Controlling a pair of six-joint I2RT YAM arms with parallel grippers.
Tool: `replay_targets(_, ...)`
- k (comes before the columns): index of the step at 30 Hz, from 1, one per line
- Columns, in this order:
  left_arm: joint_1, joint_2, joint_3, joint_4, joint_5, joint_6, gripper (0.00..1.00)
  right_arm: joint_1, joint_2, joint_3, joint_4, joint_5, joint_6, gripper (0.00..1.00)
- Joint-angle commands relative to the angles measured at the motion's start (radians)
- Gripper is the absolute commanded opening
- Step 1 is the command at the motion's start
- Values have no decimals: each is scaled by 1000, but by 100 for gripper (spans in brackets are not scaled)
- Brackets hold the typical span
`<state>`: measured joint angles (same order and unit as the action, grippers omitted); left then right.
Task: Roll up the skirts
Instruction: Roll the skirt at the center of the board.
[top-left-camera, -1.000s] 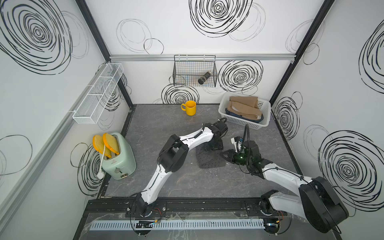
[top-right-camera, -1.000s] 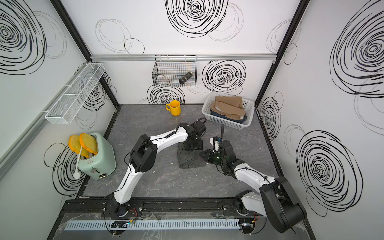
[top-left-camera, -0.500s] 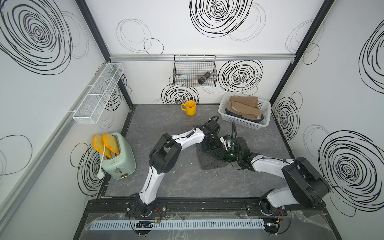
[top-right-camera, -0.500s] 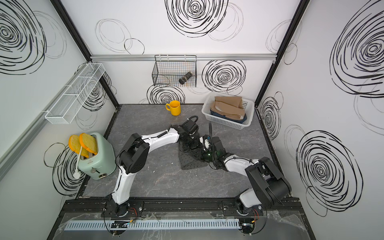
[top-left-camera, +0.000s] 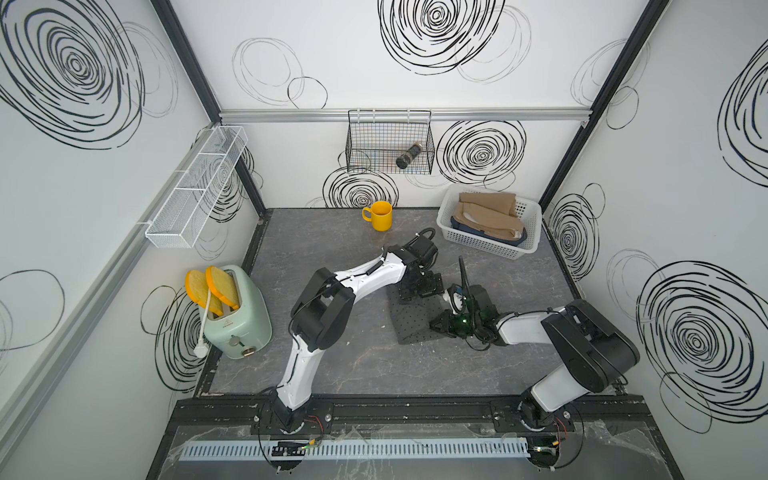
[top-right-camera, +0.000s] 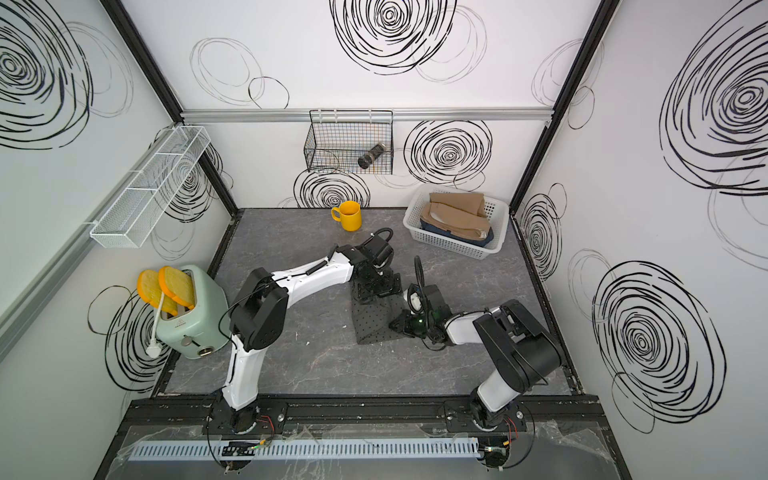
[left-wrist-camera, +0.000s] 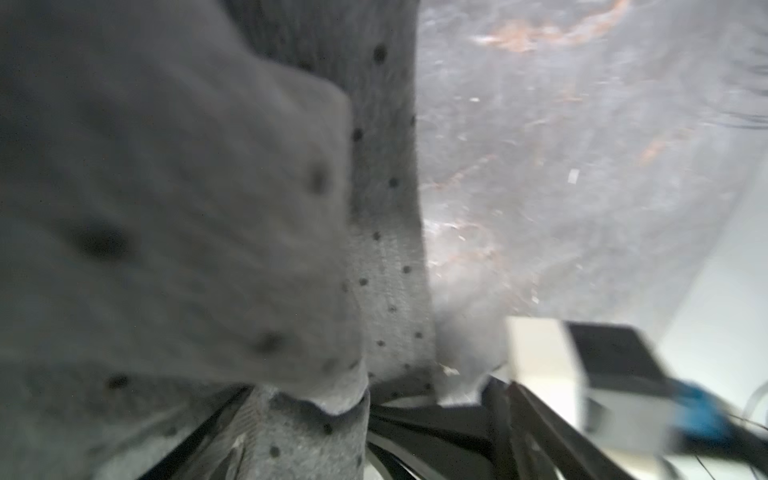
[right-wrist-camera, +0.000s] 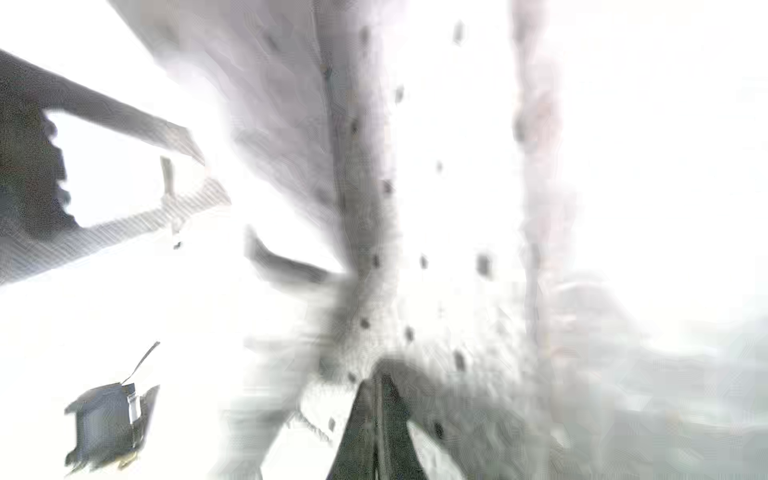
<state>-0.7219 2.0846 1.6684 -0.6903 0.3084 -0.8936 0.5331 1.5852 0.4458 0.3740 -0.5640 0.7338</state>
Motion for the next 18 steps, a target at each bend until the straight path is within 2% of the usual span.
replay_targets(1, 20, -75, 4, 51, 38, -16, 96, 6, 10, -18, -79, -15, -24, 5)
replay_targets(5, 33, -78, -26, 61, 43, -23, 96, -22, -134, -60, -80, -4, -10, 6)
replay_targets(11, 39, -74, -115, 167, 100, -75, 94, -41, -301, -7, -138, -29, 12, 10)
replay_targets(15, 37, -58, -69, 116, 79, -59, 94, -27, -251, 48, -76, -103, 62, 9)
replay_targets(18, 38, -63, -16, 54, 29, -22, 95, 9, -202, 100, -78, -92, 62, 8)
